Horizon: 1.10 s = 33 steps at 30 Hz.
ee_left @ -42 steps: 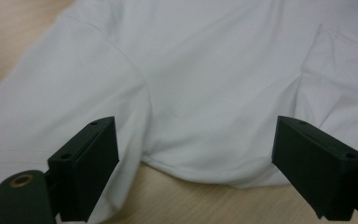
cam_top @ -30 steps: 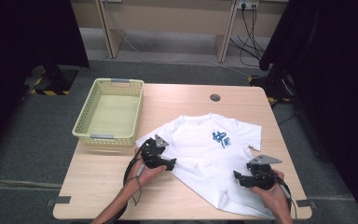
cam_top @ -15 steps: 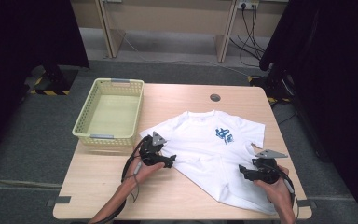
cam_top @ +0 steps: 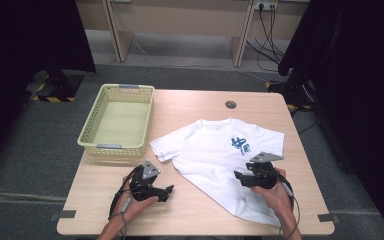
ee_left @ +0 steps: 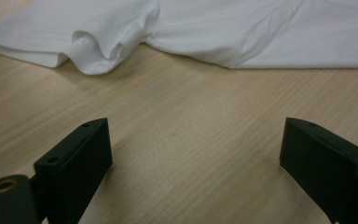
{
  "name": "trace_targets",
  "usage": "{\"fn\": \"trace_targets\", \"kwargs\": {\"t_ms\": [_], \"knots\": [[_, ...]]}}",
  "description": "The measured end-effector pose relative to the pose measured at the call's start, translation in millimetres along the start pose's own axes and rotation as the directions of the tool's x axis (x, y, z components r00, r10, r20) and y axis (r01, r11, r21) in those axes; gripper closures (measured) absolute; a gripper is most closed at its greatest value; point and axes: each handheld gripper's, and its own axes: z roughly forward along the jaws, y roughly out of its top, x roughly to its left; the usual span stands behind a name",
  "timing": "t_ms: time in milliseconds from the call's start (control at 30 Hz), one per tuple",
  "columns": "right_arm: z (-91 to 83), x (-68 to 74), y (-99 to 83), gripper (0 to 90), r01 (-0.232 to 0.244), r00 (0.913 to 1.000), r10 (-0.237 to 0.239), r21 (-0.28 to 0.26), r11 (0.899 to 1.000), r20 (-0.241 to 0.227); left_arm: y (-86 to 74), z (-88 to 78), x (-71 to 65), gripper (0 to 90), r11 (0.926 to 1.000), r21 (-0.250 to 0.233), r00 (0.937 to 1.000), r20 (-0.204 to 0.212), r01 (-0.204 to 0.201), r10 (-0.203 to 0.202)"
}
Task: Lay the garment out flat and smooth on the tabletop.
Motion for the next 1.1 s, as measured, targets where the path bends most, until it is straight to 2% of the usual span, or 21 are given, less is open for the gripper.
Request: {"fn": "trace_targets", "kwargs": {"t_ms": [67,133,267,333,367,467,600,733,900,1000,1100], "knots": [[6.9,2.3,3.8,42.6,0.006,0.9999,-0.006,0.002,1.0,-0.009,-2.5,-2.0,-2.3,7.9,0.9999,0.006,0.9997,-0.021,-0.011,0.011],[14.0,3.7,6.4,46.2,0.012,0.9999,-0.012,0.003,1.0,-0.012,-4.1,-3.5,-5.1,6.0,0.9998,0.012,0.9996,-0.024,-0.015,0.016],[23.6,4.8,4.5,69.8,0.059,0.9975,-0.059,0.002,0.998,-0.039,-4.4,-3.5,-5.4,5.6,0.9999,0.013,0.9996,-0.025,-0.011,0.012],[22.9,6.6,3.2,78.9,0.072,0.9962,-0.073,-0.008,0.997,-0.049,-4.4,-3.6,-5.4,5.5,0.9999,0.013,0.9996,-0.026,-0.011,0.011],[19.7,9.8,3.2,83.4,0.095,0.994,-0.096,-0.018,0.995,-0.053,-4.4,-3.6,-5.4,5.6,0.9999,0.013,0.9996,-0.026,-0.011,0.012],[9.4,20.0,4.8,88.1,0.134,0.989,-0.136,-0.037,0.99,-0.058,-4.4,-3.5,-5.4,5.5,0.9999,0.013,0.9996,-0.026,-0.011,0.011],[-7.1,38.8,6.2,89.3,0.178,0.9806,-0.183,-0.075,0.981,-0.07,-4.4,-3.6,-5.4,5.6,0.9999,0.013,0.9996,-0.026,-0.011,0.011],[-16.2,55.2,4.2,89.3,0.19,0.9738,-0.201,-0.106,0.976,-0.106,-4.4,-3.6,-5.4,5.6,0.9999,0.013,0.9996,-0.026,-0.011,0.012],[-19.1,88.5,-3.7,89.3,0.246,0.9498,-0.262,-0.113,0.963,-0.171,-4.4,-3.6,-5.3,5.6,0.9998,0.013,0.9996,-0.027,-0.012,0.012],[-16.1,107.9,-13.5,89.2,0.257,0.931,-0.278,-0.116,0.959,-0.236,-4.4,-3.6,-5.3,5.6,0.9998,0.013,0.9996,-0.027,-0.012,0.012],[-17.5,127.8,-18.7,88.9,0.281,0.9123,-0.305,-0.123,0.952,-0.274,-4.4,-3.6,-5.2,5.6,0.9999,0.013,0.9995,-0.029,-0.01,0.01]]}}
